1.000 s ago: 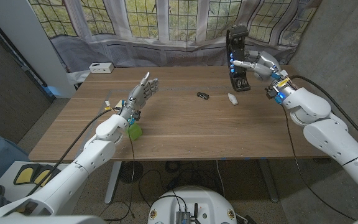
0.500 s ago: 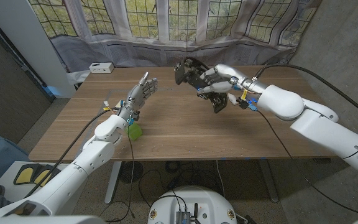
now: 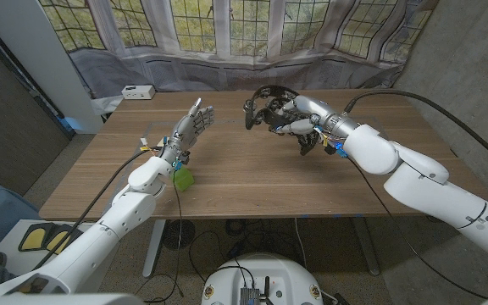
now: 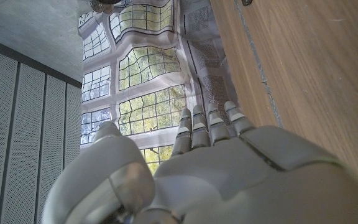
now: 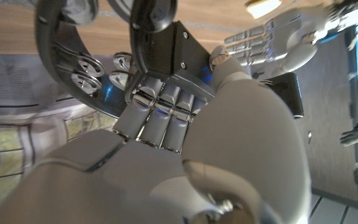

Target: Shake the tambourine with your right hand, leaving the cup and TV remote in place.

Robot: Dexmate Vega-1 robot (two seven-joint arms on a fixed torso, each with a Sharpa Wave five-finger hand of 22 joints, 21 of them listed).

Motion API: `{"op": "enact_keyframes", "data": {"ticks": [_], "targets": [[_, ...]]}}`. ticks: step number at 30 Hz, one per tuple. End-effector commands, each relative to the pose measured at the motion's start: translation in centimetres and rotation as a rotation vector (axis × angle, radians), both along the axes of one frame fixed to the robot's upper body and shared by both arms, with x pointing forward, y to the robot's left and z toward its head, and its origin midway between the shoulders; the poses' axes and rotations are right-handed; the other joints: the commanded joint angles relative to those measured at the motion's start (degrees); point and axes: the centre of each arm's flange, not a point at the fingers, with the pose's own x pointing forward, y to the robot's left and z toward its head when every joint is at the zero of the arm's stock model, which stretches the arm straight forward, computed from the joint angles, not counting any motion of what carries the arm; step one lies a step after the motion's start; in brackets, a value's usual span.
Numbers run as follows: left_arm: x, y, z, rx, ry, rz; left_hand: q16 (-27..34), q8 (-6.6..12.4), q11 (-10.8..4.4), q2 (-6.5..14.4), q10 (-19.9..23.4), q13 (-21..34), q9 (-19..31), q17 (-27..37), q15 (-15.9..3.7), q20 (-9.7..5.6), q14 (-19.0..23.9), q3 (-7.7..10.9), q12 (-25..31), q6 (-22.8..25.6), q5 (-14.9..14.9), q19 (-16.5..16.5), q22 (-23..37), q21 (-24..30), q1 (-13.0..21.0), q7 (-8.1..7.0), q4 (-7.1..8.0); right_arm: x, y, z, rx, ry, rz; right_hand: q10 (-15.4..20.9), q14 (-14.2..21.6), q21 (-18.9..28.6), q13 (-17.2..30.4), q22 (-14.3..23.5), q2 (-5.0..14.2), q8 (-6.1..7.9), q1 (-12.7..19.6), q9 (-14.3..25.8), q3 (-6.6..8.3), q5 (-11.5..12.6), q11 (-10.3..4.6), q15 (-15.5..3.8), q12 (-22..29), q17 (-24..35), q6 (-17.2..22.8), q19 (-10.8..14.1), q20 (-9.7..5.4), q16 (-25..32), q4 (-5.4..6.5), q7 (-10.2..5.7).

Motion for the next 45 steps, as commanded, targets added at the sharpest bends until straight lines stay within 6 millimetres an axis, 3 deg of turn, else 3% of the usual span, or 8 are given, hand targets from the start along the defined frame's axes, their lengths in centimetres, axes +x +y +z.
{"op": "enact_keyframes", "data": {"ticks": [1, 11, 18, 25, 30, 33, 39, 45], "targets": [[0.1, 0.1, 0.2, 0.004, 0.000, 0.000, -0.07, -0.19, -0.18, -0.14, -0.13, 0.20, 0.08, 0.23, -0.38, -0.26, 0.16, 0.40, -0.24, -0.07, -0.01, 0.16, 0.20, 0.05, -0.12, -0.15, 0.02, 0.6, -5.0, 0.3, 0.466, 0.039, 0.325, 0.04, 2.19, 0.48, 0.18, 0.07, 4.93, 0.15, 5.05, 0.24, 0.04, 0.24, 0.14, -4.85, 0.14, 0.26, 3.84, 0.20, 0.01, 0.06, -0.07, -3.53], [0.2, 0.0, 0.3, 0.007, -0.001, -0.005, -0.10, -0.14, -0.08, -0.17, -0.16, 0.20, 0.08, 0.22, -0.44, 0.04, 0.08, 0.46, -0.26, -0.06, -0.01, 0.06, 0.19, 0.00, -0.15, -0.21, -0.01, 1.9, -8.5, -1.0, 0.999, 0.076, 0.761, 0.09, 2.31, 0.83, 0.28, 0.06, 4.90, 0.11, 5.12, 0.24, -0.07, 0.25, -0.02, -5.13, 0.15, 0.39, 3.98, 0.13, -0.08, 0.00, -0.09, -3.51], [0.1, 0.3, 0.2, 0.005, 0.001, -0.002, -0.08, -0.11, -0.22, -0.19, -0.13, 0.20, 0.08, 0.22, -0.40, 0.09, 0.11, 0.48, -0.25, -0.02, -0.02, 0.04, 0.19, -0.01, -0.17, -0.15, -0.02, 2.4, -11.1, -1.6, 1.214, 0.052, 0.926, -0.03, 2.33, 1.07, 0.33, 0.06, 4.95, 0.00, 5.11, 0.25, -0.14, 0.26, -0.08, -5.28, 0.08, 0.49, 3.85, 0.05, -0.33, -0.08, -0.03, -3.73], [0.2, 0.5, 0.3, 0.009, 0.002, -0.002, -0.08, -0.10, -0.22, -0.21, -0.13, 0.20, 0.08, 0.22, -0.41, 0.13, 0.12, 0.50, -0.25, -0.02, -0.02, 0.04, 0.18, -0.01, -0.20, -0.16, -0.03, 2.5, -14.1, -2.6, 1.371, -0.019, 0.961, -0.13, 2.39, 1.28, 0.38, 0.06, 4.95, -0.03, 5.03, 0.26, -0.22, 0.24, -0.26, -5.47, 0.01, 0.54, 3.92, -0.04, -0.46, -0.17, 0.05, -3.95], [0.3, 0.5, 0.3, 0.008, 0.001, -0.005, -0.07, -0.06, -0.22, -0.21, -0.02, 0.20, 0.08, 0.22, -0.42, 0.13, 0.15, 0.53, -0.21, 0.05, -0.02, 0.04, 0.18, -0.02, -0.21, -0.10, -0.04, 3.6, -15.6, -4.7, 1.606, 0.000, 1.063, -0.24, 2.32, 1.42, 0.34, 0.06, 4.91, -0.07, 4.95, 0.26, -0.25, 0.23, -0.56, -5.56, -0.09, 0.51, 3.92, -0.19, -0.58, -0.36, 0.09, -4.07], [0.4, 0.6, 0.3, 0.008, 0.004, -0.009, -0.07, -0.07, -0.26, -0.22, -0.07, 0.20, 0.08, 0.22, -0.45, 0.15, 0.14, 0.54, -0.23, 0.01, -0.02, 0.03, 0.18, -0.02, -0.21, -0.17, -0.05, 4.3, -16.4, -6.2, 1.710, -0.012, 1.016, -0.26, 2.34, 1.52, 0.34, 0.05, 4.92, -0.15, 4.94, 0.26, -0.25, 0.24, -0.54, -5.65, -0.13, 0.52, 3.78, -0.23, -0.65, -0.43, 0.09, -4.27], [0.8, 0.4, 0.1, 0.011, 0.013, -0.017, -0.08, -0.05, -0.22, -0.22, -0.07, 0.20, 0.08, 0.22, -0.43, 0.11, 0.11, 0.57, -0.23, 0.05, -0.02, -0.01, 0.18, -0.04, -0.23, -0.12, -0.06, 5.9, -17.1, -9.1, 1.934, 0.005, 1.013, -0.49, 2.29, 1.63, 0.30, 0.04, 5.04, -0.27, 4.79, 0.27, -0.22, 0.25, -0.90, -5.64, -0.30, 0.43, 3.57, -0.62, -0.99, -0.73, 0.23, -4.45], [1.0, 0.5, 0.2, 0.012, 0.014, -0.014, -0.09, -0.03, -0.25, -0.22, 0.02, 0.20, 0.08, 0.22, -0.44, 0.18, 0.08, 0.60, -0.20, 0.09, -0.02, -0.03, 0.18, -0.05, -0.24, -0.14, -0.07, 6.4, -17.0, -10.1, 1.965, 0.021, 1.016, -0.54, 2.26, 1.79, 0.27, 0.03, 5.03, -0.36, 4.83, 0.29, -0.17, 0.27, -1.15, -5.82, -0.39, 0.45, 3.42, -0.76, -1.09, -0.92, 0.19, -4.67]]}}
